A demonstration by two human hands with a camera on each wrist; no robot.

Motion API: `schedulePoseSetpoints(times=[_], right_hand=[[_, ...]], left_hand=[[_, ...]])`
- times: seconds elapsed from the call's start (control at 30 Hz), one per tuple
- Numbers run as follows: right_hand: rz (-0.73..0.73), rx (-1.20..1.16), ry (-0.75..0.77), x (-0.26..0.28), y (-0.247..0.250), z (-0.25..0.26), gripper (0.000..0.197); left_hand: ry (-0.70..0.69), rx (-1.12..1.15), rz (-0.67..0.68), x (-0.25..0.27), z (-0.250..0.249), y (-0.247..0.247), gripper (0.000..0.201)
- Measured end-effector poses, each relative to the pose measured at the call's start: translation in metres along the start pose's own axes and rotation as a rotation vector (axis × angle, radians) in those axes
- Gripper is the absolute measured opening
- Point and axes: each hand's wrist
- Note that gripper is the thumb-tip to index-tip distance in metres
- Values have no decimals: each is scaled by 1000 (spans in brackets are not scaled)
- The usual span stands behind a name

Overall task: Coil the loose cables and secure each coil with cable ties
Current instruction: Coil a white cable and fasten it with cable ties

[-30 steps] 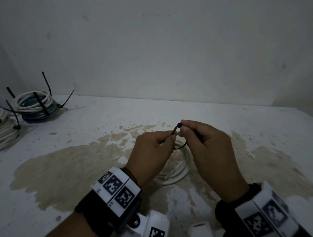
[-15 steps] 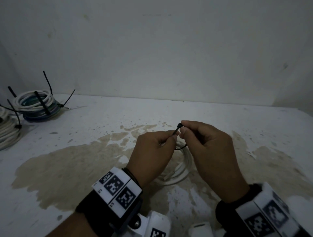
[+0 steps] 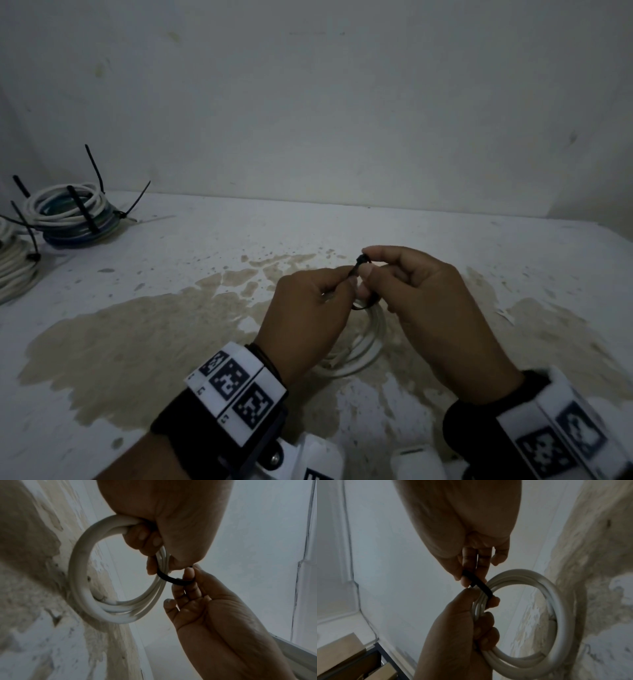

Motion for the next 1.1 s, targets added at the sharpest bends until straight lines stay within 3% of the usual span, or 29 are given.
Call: schedulePoseSetpoints(times=[0.17, 0.4, 0.5, 0.63, 0.83, 0.9, 1.0, 1.1], right_hand=[[-34, 132, 51, 1, 0, -2, 18], [-46, 163, 85, 2, -2, -4, 10], [-101, 94, 131, 3, -2, -1, 18], [-151, 93, 172, 5, -7, -4, 23], [-66, 212, 202, 3, -6, -5, 15], [-84, 214, 211, 3, -5, -5, 15], [-163, 136, 213, 3, -4, -2, 16], [-177, 89, 209, 5, -6, 0, 15]], left_hand=[[-23, -9, -7, -1, 4, 1, 24], [-186, -9, -5, 1, -1, 1, 22], [-103, 17, -27, 0, -2, 0, 24], [-123, -30, -22, -1, -2, 1, 18], [-325, -105, -84, -1, 1, 1, 22], [-291, -59, -75, -1, -2, 0, 21], [-114, 25, -9, -2, -9, 0, 23], [-115, -1, 23, -2, -9, 2, 30]])
Point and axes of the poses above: each hand's wrist, its own x-axis away from the middle knuckle, its own y-axis out of the back of the hand, z = x × y, and after that the axes turned 13 degrees about -z, right-handed
